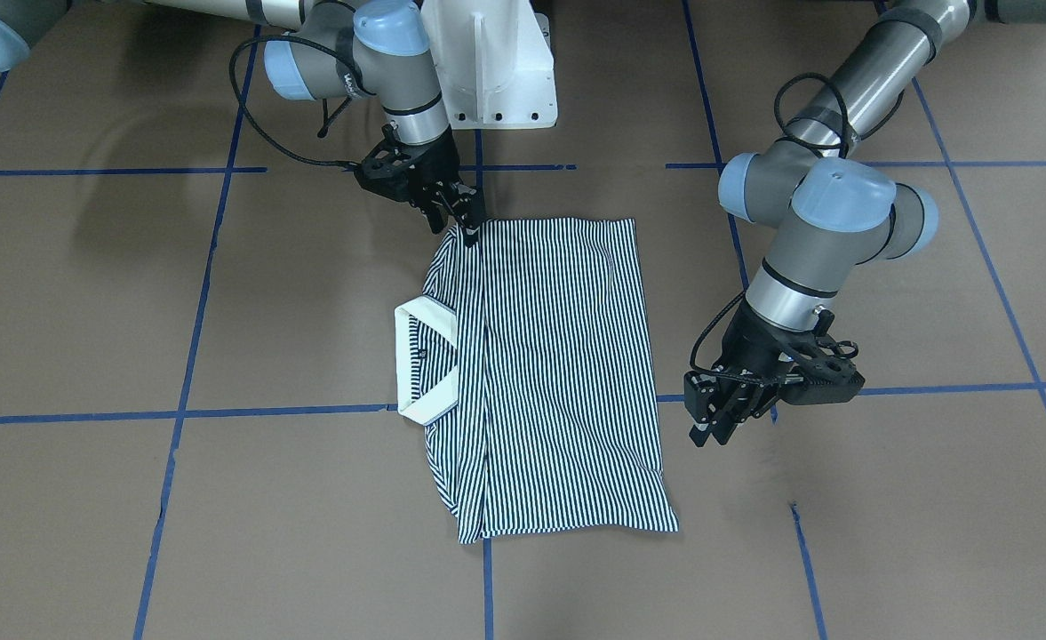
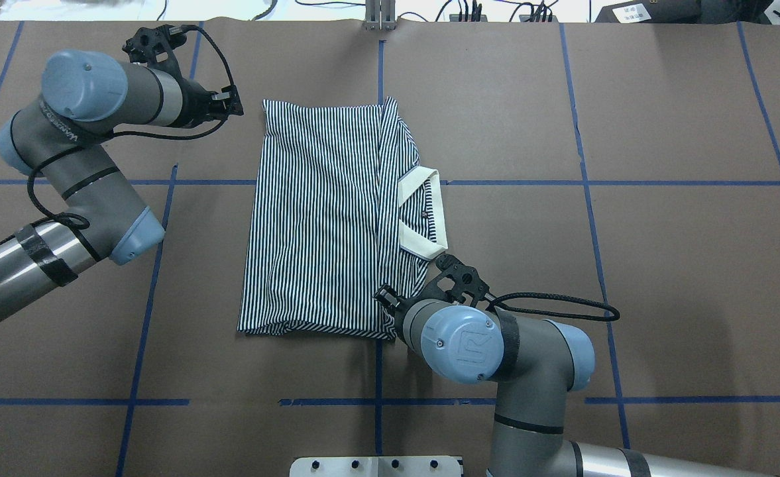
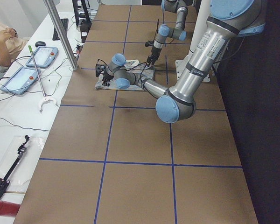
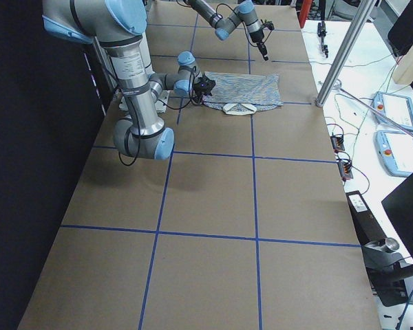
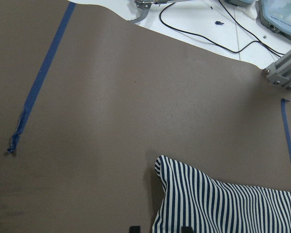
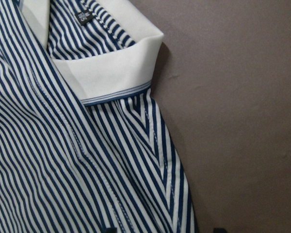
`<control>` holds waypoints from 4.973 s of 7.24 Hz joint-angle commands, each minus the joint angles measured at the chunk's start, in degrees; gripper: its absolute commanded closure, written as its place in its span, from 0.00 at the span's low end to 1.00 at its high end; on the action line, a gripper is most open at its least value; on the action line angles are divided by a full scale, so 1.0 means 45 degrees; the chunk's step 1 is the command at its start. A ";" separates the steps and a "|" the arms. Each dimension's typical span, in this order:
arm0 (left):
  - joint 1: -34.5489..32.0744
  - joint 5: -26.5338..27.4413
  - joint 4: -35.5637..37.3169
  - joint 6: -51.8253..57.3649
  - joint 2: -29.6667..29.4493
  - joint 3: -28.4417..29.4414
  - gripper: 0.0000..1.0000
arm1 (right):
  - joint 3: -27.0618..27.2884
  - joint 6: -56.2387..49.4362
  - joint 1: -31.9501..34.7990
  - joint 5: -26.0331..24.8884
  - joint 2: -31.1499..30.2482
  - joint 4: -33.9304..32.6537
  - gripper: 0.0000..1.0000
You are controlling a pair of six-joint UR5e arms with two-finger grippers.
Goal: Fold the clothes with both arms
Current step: 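Move the right gripper down along the collar to the polo's near edge, then lower the left gripper to the polo's near corner beside the right gripper, then grasp the near edge with both grippers and fold it toward the far edge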
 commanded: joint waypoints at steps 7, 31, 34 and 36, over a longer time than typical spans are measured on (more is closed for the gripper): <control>0.0176 0.0000 0.0801 -0.1610 0.0024 -0.1025 0.60 | 0.1064 0.0186 0.0141 0.0110 -0.0554 0.0019 1.00; 0.7405 0.0704 0.7747 -0.7910 0.3249 -1.0143 1.00 | 0.6523 0.0826 -0.1867 -0.1295 -0.3680 -0.1338 1.00; 0.5134 0.0723 0.8953 -0.6961 0.1751 -0.9927 1.00 | 0.6356 -0.0060 -0.0127 -0.0812 -0.2055 -0.3281 1.00; 0.3446 0.0761 0.8720 -0.5553 0.0071 -0.7200 1.00 | 0.3955 -0.1118 0.2630 0.1603 -0.0643 -0.3108 1.00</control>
